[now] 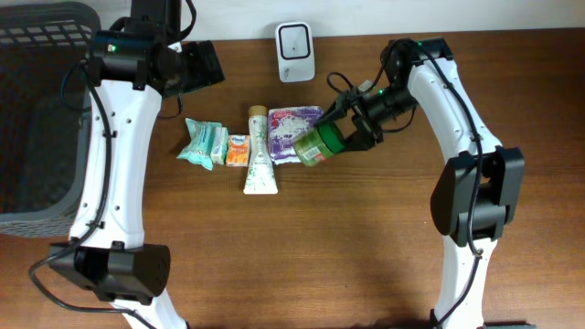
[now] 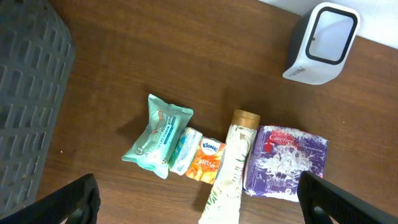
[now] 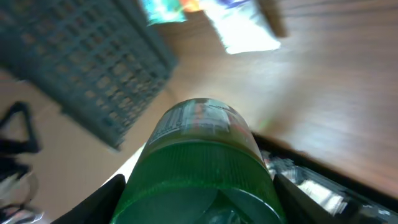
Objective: Scan the item barcode
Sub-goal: 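Raise the green jar to the white scanner and hold it facing it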
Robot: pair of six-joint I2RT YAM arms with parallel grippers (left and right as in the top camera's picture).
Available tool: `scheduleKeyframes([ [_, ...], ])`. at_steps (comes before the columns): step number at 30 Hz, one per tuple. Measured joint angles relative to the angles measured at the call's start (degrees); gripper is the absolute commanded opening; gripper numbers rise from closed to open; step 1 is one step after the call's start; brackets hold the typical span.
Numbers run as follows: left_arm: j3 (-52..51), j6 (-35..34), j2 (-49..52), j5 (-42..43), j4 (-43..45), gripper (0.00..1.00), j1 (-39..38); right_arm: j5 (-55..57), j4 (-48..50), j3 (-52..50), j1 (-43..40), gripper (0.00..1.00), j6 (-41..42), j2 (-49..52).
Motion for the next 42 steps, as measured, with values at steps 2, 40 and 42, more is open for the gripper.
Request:
scheduleKeyframes([
  [2, 0.0, 0.0, 0.0, 0.0, 0.0, 0.99, 0.0, -2.73, 0.59, 0.02, -0.24, 0.55, 1.31, 0.0],
  [40, 0.0, 0.0, 0.0, 0.0, 0.0, 0.99, 0.0, -11.13, 45.81, 0.46, -0.24, 0.53, 44.06, 0.11],
  [42, 0.0, 0.0, 0.0, 0.0, 0.0, 0.99, 0.0, -10.34, 45.81, 0.46, -0.2, 0.52, 43.93, 0.11],
])
